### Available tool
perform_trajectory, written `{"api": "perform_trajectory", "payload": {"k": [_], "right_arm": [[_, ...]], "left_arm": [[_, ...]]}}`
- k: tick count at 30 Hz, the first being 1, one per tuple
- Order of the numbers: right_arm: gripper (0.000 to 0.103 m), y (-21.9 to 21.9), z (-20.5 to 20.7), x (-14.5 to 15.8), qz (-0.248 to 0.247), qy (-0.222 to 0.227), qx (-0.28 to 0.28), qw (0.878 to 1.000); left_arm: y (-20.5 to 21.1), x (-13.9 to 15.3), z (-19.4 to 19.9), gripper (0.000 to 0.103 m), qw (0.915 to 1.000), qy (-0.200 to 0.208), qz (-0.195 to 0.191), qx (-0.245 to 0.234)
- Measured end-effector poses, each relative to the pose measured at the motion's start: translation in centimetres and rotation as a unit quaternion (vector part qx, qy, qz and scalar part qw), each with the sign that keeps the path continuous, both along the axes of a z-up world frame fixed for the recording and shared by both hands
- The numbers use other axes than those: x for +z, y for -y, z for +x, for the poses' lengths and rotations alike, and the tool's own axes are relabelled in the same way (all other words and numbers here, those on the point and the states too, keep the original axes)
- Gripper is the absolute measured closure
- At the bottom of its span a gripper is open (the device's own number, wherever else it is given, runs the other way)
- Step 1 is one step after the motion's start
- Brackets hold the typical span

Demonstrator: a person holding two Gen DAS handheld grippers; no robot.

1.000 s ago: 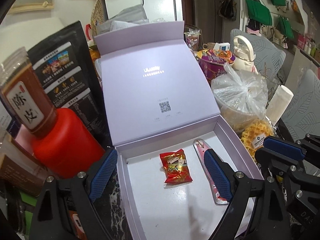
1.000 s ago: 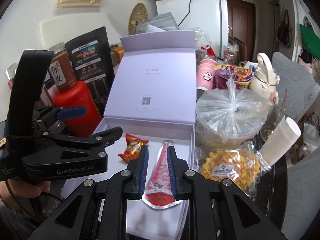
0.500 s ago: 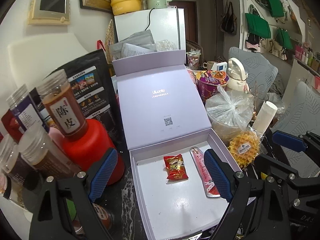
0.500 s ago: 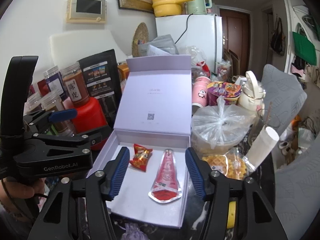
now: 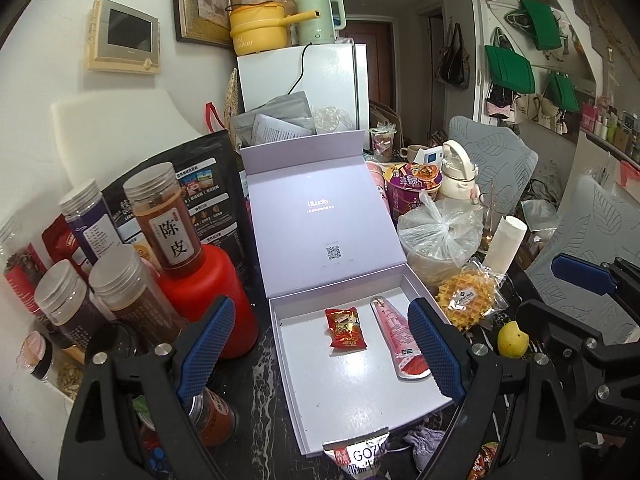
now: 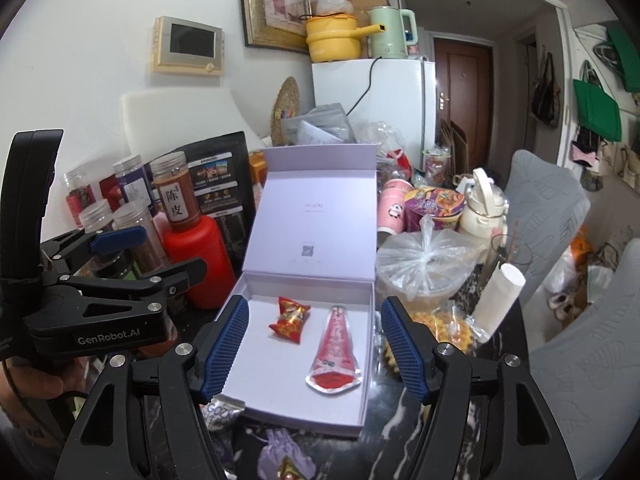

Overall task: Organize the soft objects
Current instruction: 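Withdraw both grippers from the box back over the table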

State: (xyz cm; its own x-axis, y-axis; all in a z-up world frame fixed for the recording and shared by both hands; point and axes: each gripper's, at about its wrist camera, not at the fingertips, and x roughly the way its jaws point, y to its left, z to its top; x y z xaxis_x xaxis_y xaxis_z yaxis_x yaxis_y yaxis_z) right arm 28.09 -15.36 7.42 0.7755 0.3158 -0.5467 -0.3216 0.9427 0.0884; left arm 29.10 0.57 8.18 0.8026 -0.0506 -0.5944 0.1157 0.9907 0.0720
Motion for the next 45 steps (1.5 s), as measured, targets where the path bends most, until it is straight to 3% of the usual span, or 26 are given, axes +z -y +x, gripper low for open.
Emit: {"api": "perform_trajectory", "payload": {"k": [11,23,35,45], "right_arm": [[0.032,0.1,-4.1,1.6,0.001,0.022,0.000,1.000],[0.031,-0.4,-9.2,1.7,-0.002,0.035,0.011,0.999],[0.030,-0.6,-15.0,0.1,0.002,0.037,0.024,0.999],[0.030,-0.5,-19.4,-2.0,0.002,0.029,0.025,0.999]], "left_arm": [[-0.6,1.9,-4.9,0.014,0.9996,0.027,-0.005,-0.002],[-0.9,1.7,-10.8,0.014,0.9992,0.038,-0.008,-0.005],[-0.8,0.3,-16.7,0.014,0.9988,0.041,-0.014,-0.021],[-0.3,-2.4,-20.7,0.014,0.9989,0.021,-0.015,-0.039]]}}
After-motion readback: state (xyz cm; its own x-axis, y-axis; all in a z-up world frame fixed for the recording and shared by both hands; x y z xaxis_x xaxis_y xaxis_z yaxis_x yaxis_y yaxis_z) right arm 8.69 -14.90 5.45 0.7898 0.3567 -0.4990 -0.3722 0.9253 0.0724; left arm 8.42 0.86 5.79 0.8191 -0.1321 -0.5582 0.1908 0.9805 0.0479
